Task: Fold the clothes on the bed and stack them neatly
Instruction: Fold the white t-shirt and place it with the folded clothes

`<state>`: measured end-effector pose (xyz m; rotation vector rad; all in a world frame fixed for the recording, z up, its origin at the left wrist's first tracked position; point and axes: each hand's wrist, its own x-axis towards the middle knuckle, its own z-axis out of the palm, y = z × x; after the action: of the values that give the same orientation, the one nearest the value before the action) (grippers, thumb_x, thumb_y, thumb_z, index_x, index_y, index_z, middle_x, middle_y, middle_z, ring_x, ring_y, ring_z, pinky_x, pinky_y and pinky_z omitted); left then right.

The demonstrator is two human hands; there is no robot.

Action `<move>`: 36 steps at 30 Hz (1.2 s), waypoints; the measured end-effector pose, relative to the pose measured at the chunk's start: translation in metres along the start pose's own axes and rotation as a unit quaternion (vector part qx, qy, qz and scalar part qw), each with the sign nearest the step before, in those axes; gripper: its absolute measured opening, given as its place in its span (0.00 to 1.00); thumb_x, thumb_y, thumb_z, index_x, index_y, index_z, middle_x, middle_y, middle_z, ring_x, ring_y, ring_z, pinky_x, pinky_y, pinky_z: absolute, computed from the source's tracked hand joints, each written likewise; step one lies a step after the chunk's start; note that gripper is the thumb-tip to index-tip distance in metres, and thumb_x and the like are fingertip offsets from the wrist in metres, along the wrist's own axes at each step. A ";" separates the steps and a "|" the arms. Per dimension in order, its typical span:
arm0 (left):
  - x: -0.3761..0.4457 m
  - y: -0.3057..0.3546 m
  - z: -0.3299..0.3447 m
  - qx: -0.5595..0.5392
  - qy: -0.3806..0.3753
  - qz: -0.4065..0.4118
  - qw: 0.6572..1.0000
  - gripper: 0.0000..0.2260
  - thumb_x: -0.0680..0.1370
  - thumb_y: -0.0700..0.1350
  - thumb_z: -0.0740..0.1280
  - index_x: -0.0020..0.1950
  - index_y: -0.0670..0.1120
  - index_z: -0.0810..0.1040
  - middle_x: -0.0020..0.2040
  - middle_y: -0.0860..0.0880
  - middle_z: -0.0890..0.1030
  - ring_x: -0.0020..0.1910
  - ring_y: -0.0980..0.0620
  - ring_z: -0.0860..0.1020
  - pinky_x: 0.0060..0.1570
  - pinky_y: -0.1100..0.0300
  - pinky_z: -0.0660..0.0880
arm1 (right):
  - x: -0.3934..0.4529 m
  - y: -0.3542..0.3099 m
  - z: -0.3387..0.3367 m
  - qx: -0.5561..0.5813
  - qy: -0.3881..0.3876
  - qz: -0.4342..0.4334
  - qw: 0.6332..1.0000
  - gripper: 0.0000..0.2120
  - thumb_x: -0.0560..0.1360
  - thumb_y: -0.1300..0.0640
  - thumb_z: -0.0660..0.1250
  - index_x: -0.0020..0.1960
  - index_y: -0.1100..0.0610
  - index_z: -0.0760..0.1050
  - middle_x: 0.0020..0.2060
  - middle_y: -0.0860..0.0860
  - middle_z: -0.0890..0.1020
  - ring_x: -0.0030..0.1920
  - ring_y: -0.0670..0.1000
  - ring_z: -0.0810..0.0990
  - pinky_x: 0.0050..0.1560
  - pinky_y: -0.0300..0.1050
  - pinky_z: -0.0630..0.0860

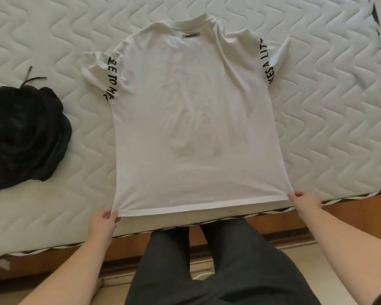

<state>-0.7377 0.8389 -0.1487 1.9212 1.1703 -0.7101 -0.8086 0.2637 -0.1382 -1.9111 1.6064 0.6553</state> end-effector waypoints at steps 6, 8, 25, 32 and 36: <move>-0.012 -0.025 0.005 0.104 0.024 -0.014 0.994 0.18 0.80 0.46 0.68 0.66 0.39 0.77 0.59 0.38 0.80 0.60 0.37 0.76 0.61 0.45 0.73 | 0.005 0.025 0.003 -0.052 0.009 0.014 0.999 0.15 0.77 0.52 0.71 0.61 0.58 0.80 0.55 0.60 0.82 0.58 0.63 0.77 0.53 0.47 0.72; -0.014 -0.029 0.008 0.122 0.017 -0.014 0.992 0.17 0.80 0.46 0.68 0.66 0.39 0.77 0.59 0.38 0.80 0.59 0.37 0.76 0.58 0.46 0.73 | 0.007 0.027 0.005 -0.064 0.007 0.017 0.998 0.15 0.76 0.52 0.71 0.60 0.58 0.81 0.54 0.60 0.83 0.57 0.63 0.78 0.52 0.47 0.72; -0.033 0.120 0.109 0.169 -0.036 0.246 0.954 0.04 0.78 0.46 0.68 0.51 0.48 0.78 0.41 0.50 0.78 0.41 0.49 0.77 0.36 0.59 0.71 | 0.021 -0.094 0.013 0.090 0.016 -0.131 0.987 0.20 0.76 0.58 0.67 0.67 0.61 0.72 0.59 0.58 0.79 0.58 0.59 0.77 0.58 0.50 0.71; -0.027 0.263 0.227 0.335 -0.060 0.492 0.801 0.20 0.80 0.48 0.64 0.73 0.48 0.71 0.71 0.47 0.72 0.70 0.47 0.69 0.68 0.53 0.63 | 0.065 -0.179 0.009 0.208 -0.004 -0.194 0.959 0.24 0.78 0.53 0.68 0.71 0.58 0.68 0.61 0.54 0.78 0.58 0.52 0.77 0.63 0.50 0.72; -0.019 0.329 0.280 0.414 -0.056 0.528 0.740 0.27 0.82 0.51 0.58 0.80 0.50 0.56 0.81 0.48 0.54 0.79 0.49 0.53 0.76 0.51 0.51 | 0.088 -0.220 0.003 0.255 -0.024 -0.214 0.943 0.27 0.78 0.53 0.68 0.74 0.57 0.65 0.64 0.52 0.76 0.57 0.46 0.74 0.57 0.41 0.69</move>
<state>-0.4680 0.5020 -0.1840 2.7143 -0.5619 -0.6819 -0.5767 0.2316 -0.1777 -1.7399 1.1258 0.0840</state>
